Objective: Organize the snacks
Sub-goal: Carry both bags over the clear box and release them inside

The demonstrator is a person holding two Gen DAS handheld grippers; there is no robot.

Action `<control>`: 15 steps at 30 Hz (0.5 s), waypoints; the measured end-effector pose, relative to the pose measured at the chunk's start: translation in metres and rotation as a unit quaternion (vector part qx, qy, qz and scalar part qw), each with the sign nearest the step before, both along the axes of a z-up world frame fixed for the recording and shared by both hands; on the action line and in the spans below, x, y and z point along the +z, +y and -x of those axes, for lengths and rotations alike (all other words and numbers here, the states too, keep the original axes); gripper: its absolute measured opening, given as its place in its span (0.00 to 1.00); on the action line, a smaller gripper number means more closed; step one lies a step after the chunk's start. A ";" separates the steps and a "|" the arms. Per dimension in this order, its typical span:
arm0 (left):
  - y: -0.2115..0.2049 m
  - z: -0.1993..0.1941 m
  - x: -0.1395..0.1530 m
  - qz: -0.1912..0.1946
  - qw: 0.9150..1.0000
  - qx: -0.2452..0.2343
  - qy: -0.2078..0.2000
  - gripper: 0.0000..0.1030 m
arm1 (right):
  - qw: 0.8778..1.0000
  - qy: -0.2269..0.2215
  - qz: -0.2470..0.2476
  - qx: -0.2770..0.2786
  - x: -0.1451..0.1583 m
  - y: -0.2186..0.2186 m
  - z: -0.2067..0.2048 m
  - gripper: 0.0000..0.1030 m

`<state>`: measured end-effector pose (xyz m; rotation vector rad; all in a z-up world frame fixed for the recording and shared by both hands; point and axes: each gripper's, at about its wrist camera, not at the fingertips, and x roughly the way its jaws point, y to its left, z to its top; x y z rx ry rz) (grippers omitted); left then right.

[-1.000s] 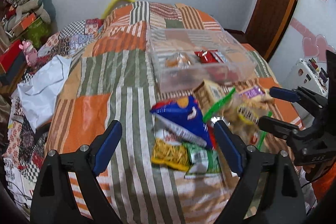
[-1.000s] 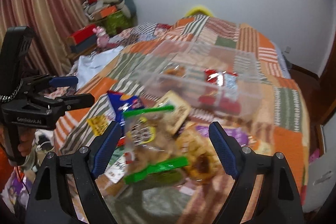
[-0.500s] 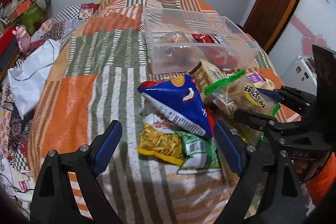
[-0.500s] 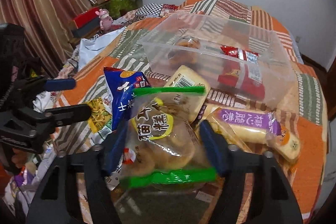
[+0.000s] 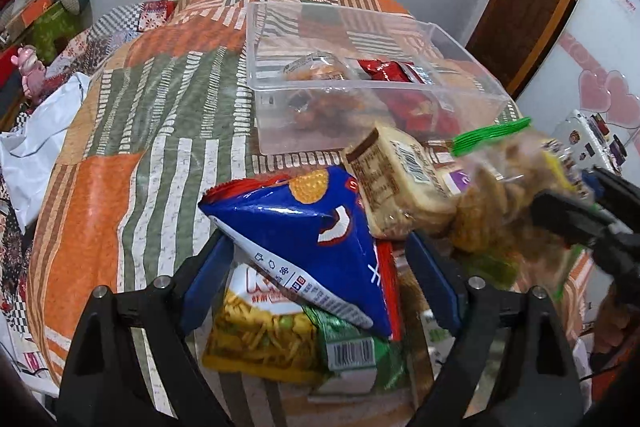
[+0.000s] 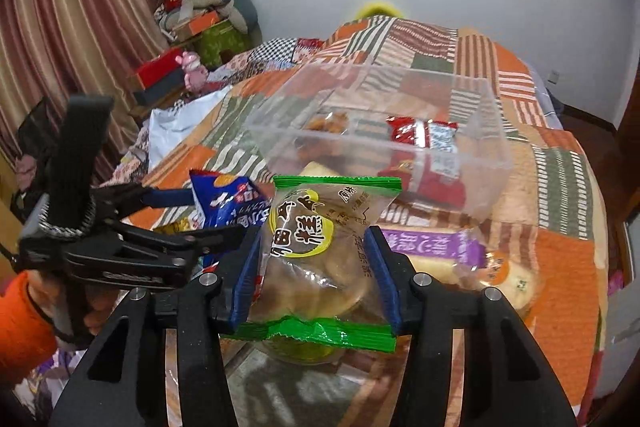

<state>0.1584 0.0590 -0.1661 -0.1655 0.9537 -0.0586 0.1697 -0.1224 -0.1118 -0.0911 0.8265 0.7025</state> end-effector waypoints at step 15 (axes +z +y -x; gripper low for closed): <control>0.004 0.009 0.019 -0.015 0.999 -0.016 -0.034 0.39 | 0.999 0.004 -0.023 -0.036 0.009 -0.021 -0.010 0.46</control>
